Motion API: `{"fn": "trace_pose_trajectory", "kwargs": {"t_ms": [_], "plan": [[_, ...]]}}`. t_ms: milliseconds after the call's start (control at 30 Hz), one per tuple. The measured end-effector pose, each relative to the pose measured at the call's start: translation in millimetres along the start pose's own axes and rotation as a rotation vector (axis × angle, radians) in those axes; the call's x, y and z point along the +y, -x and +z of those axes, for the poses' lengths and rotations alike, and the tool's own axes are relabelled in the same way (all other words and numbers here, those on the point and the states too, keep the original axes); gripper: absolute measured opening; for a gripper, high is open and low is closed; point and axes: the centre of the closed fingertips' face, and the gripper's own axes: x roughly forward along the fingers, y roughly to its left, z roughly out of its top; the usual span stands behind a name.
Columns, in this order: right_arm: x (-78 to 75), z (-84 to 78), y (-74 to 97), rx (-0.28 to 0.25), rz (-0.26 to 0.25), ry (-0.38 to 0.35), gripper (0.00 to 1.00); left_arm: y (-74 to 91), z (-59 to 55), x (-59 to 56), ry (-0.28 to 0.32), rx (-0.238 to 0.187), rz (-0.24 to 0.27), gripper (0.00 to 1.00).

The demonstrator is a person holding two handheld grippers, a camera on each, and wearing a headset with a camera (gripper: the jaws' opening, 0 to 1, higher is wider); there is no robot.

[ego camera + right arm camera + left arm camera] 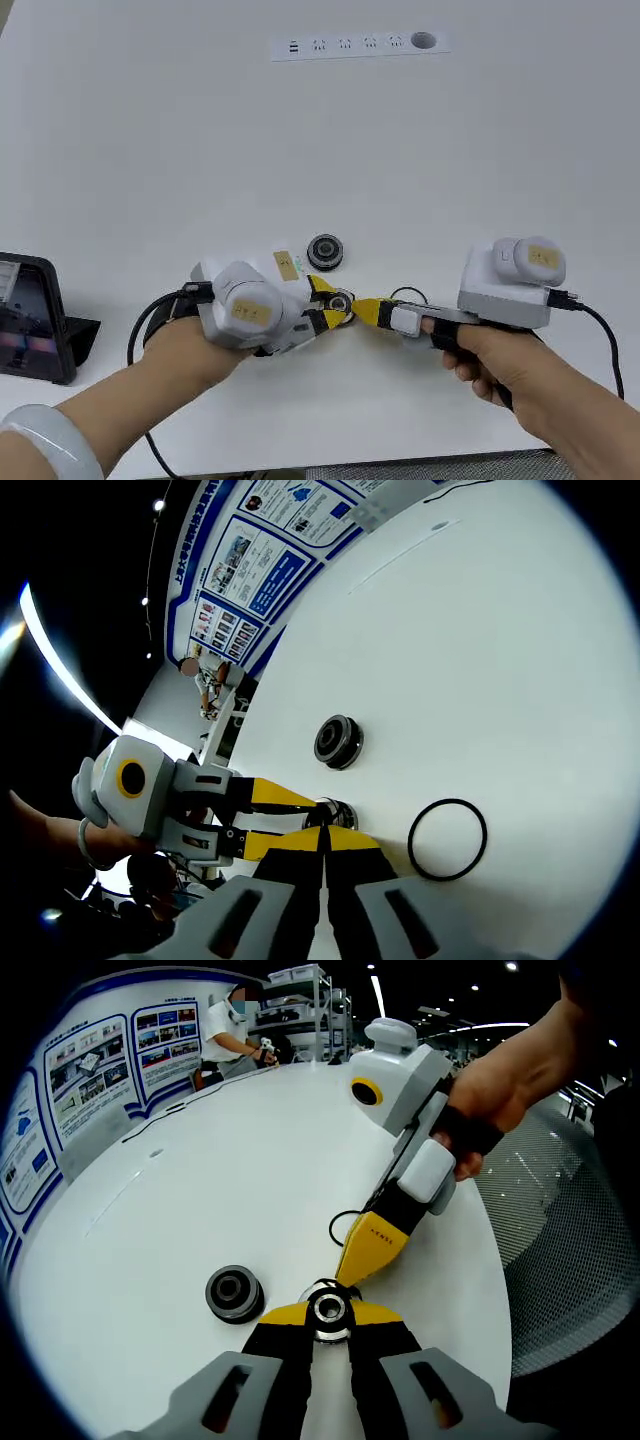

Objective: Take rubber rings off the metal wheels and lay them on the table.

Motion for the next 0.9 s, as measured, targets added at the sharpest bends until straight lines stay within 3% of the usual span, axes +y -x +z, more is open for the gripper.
{"fn": "trace_pose_trajectory", "kwargs": {"t_ms": [767,900], "plan": [[14.8,2.5,1.0,-0.018,0.053,-0.024,0.01,-0.2,-0.3,0.1,0.002,-0.004,0.0,0.13],[11.5,3.6,2.6,-0.023,0.045,-0.033,0.02,-0.1,-0.4,0.0,0.0,-0.006,-0.001,0.13]]}}
